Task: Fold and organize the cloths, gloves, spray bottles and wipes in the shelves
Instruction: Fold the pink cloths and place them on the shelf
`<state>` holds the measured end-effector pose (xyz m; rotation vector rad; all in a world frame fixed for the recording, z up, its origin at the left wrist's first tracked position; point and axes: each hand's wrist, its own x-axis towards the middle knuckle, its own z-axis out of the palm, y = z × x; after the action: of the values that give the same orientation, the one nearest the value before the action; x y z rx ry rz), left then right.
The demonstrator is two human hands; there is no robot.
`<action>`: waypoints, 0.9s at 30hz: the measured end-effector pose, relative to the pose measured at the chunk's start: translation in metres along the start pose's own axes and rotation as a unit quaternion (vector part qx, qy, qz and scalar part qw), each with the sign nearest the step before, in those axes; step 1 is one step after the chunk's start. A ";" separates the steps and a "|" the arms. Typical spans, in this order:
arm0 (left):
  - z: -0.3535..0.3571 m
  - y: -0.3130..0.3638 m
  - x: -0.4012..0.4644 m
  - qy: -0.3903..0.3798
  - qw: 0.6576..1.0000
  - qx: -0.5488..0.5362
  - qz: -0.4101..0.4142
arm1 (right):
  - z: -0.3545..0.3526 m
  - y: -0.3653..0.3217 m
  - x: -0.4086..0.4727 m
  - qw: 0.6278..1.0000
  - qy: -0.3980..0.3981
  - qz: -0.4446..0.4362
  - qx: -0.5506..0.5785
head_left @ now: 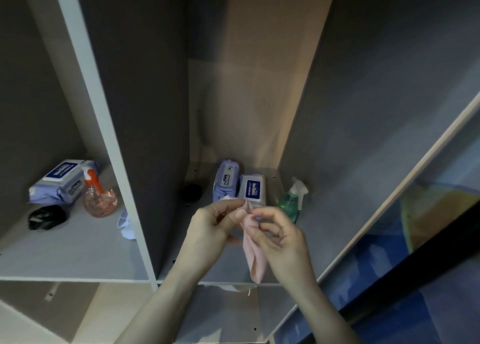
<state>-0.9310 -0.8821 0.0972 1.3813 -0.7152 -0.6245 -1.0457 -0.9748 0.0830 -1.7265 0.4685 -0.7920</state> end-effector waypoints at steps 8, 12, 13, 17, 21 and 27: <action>0.001 -0.006 -0.003 0.081 0.953 0.243 0.162 | 0.001 -0.007 -0.002 0.999 -0.014 0.013 0.027; -0.002 -0.006 -0.001 0.089 0.975 0.194 0.067 | 0.004 -0.005 -0.001 0.999 -0.002 -0.021 -0.034; -0.003 -0.004 0.000 0.092 0.984 0.152 0.031 | 0.003 -0.004 -0.001 0.999 -0.010 -0.025 -0.031; -0.003 -0.006 0.007 0.110 0.992 0.029 -0.058 | -0.001 0.001 -0.003 0.997 -0.014 -0.075 0.018; 0.008 -0.008 -0.002 0.055 0.998 0.031 -0.031 | -0.005 0.005 0.001 0.997 0.045 -0.054 -0.010; 0.002 -0.005 -0.006 -0.013 1.000 0.012 -0.002 | -0.007 0.006 -0.001 0.997 -0.018 -0.008 -0.076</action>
<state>-0.9365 -0.8791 0.0919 1.3998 -0.7427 -0.6394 -1.0510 -0.9802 0.0783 -1.8850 0.5018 -0.7525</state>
